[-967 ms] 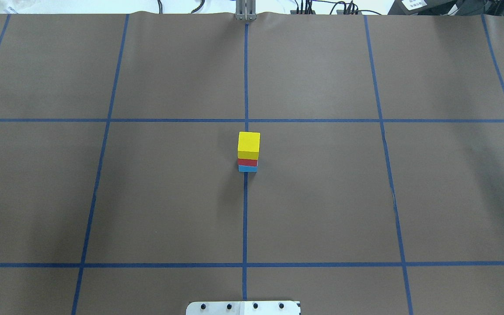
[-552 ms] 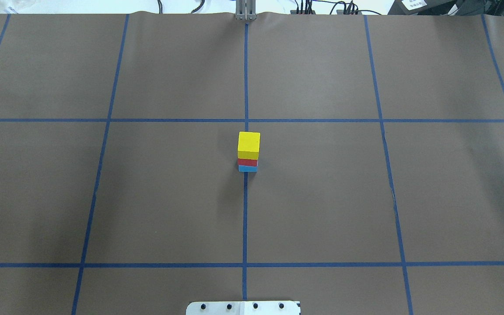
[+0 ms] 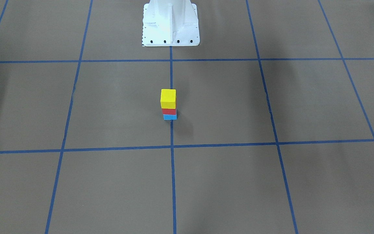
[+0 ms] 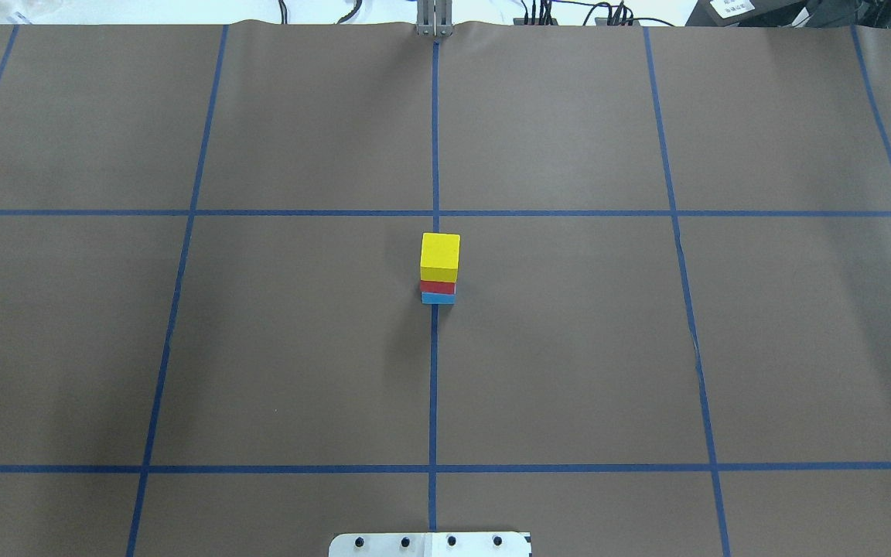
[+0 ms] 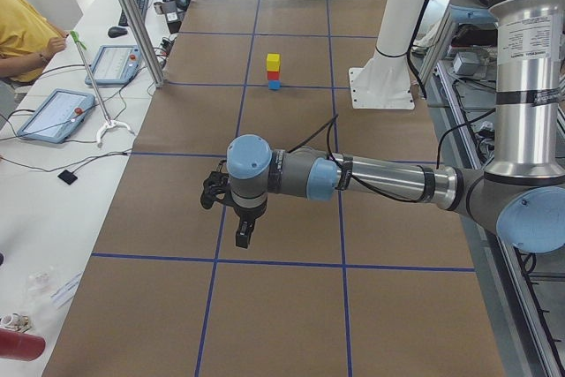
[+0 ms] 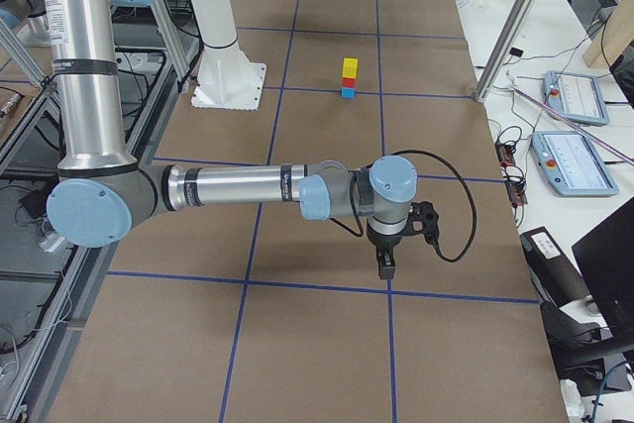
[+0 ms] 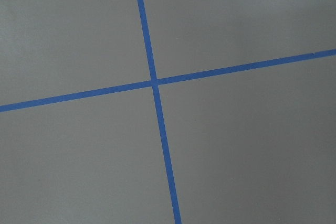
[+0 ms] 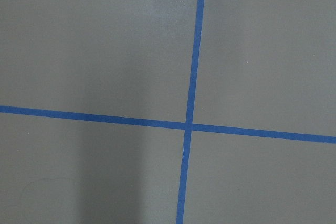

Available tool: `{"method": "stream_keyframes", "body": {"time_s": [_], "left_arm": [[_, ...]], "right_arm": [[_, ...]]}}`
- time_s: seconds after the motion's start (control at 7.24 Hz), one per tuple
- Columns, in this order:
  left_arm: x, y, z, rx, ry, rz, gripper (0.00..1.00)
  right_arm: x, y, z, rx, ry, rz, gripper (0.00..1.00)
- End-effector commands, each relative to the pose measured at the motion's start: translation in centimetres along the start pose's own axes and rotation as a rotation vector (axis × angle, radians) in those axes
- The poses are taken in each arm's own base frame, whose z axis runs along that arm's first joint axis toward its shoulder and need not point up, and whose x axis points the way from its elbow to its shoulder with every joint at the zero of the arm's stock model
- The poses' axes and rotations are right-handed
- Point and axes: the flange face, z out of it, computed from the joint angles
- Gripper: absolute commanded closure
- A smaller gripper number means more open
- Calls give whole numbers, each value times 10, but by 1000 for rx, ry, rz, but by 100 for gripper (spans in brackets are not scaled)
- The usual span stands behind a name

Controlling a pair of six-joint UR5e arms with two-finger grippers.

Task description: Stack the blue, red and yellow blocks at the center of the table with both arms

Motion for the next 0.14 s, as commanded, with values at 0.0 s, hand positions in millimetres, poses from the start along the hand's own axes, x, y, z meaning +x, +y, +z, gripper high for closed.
{"method": "stream_keyframes", "body": {"time_s": [0.0], "left_arm": [[-5, 5, 5, -12, 0, -16, 0]], "right_arm": [[4, 4, 0, -1, 3, 7, 0]]}}
